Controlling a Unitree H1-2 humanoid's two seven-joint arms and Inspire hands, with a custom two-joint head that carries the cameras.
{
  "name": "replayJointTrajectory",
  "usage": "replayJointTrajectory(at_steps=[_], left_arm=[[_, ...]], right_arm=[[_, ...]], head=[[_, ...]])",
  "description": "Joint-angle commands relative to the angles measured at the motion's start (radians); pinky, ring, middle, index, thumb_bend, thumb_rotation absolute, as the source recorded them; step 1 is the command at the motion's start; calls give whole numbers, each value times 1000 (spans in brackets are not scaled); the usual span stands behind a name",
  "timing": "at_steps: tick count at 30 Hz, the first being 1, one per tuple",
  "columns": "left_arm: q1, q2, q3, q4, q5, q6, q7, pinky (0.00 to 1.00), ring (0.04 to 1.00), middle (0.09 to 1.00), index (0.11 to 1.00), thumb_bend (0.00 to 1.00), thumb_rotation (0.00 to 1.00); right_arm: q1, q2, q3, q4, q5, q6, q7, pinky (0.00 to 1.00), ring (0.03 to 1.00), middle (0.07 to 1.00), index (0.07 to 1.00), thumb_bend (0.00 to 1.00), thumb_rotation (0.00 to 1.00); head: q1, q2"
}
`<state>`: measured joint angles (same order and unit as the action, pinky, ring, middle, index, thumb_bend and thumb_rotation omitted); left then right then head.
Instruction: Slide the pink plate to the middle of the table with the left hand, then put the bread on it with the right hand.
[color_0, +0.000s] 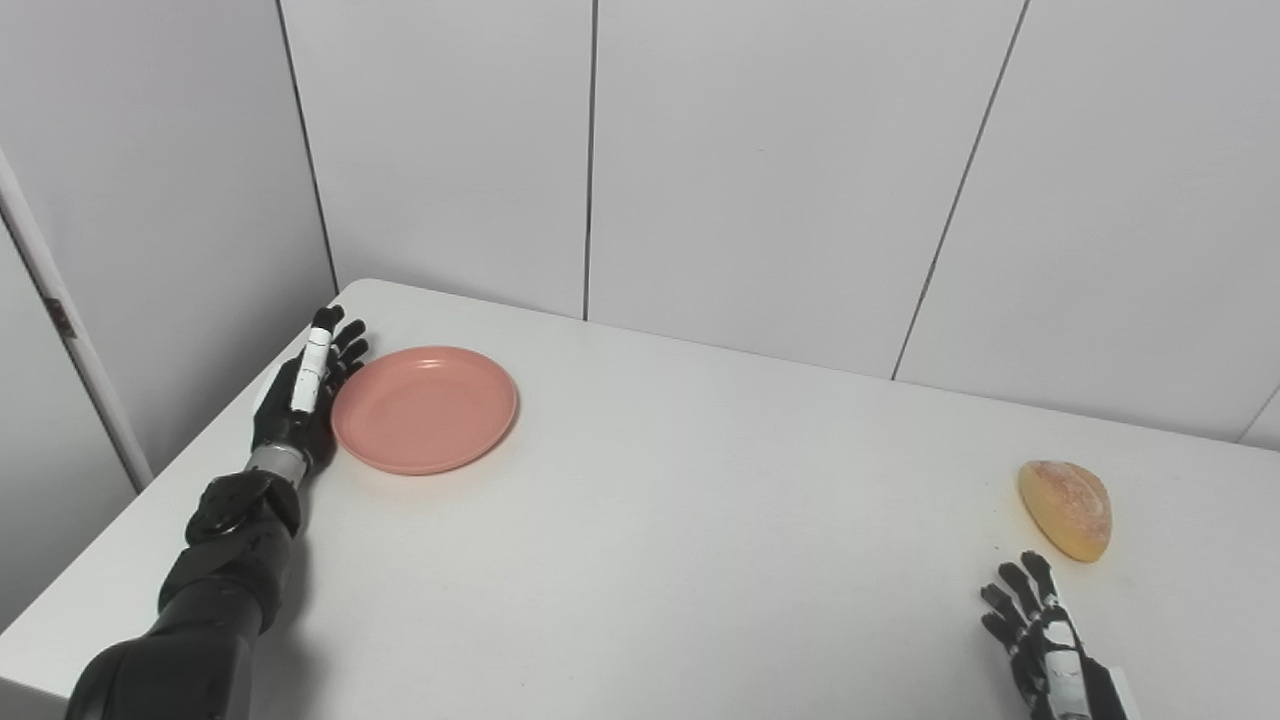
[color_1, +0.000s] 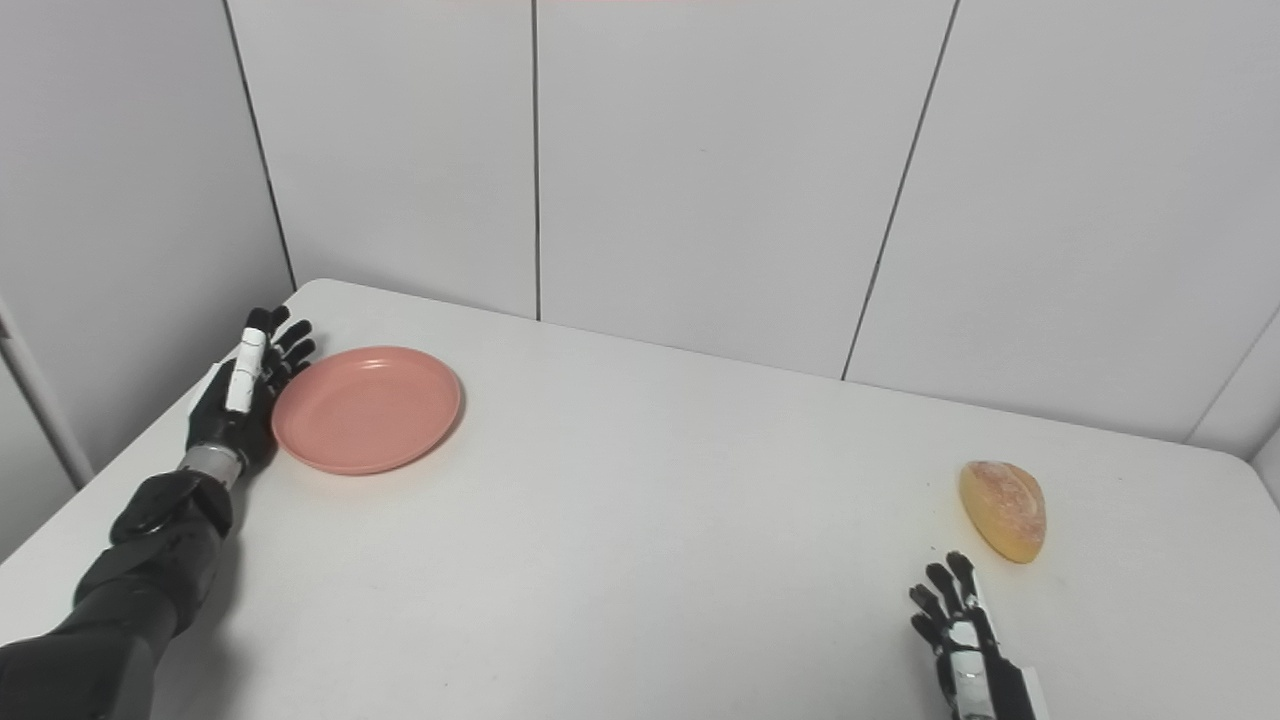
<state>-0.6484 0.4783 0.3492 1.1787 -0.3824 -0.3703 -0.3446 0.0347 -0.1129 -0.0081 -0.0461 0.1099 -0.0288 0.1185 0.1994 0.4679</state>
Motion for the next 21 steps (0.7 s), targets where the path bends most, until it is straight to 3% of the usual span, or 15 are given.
replayJointTrajectory(at_steps=[1,9,13,21], left_arm=[[-40,1,-4,-16,-6,-5,-29,976,946,928,954,1000,820],[-31,-24,-21,-51,15,5,-10,912,917,914,954,963,835],[-36,-29,-24,-24,7,-3,-49,929,934,932,963,966,834],[-35,-60,-34,-44,8,2,-59,926,943,947,960,991,805]], right_arm=[[46,6,-3,26,6,27,-2,931,917,953,983,838,999],[42,11,0,28,-5,31,-7,914,908,953,985,839,1000],[44,14,1,24,-8,32,-10,900,899,949,981,849,1000],[44,19,3,20,-9,39,-11,891,896,951,980,843,998]], head=[[0,1],[-5,2],[-8,5],[-14,7]])
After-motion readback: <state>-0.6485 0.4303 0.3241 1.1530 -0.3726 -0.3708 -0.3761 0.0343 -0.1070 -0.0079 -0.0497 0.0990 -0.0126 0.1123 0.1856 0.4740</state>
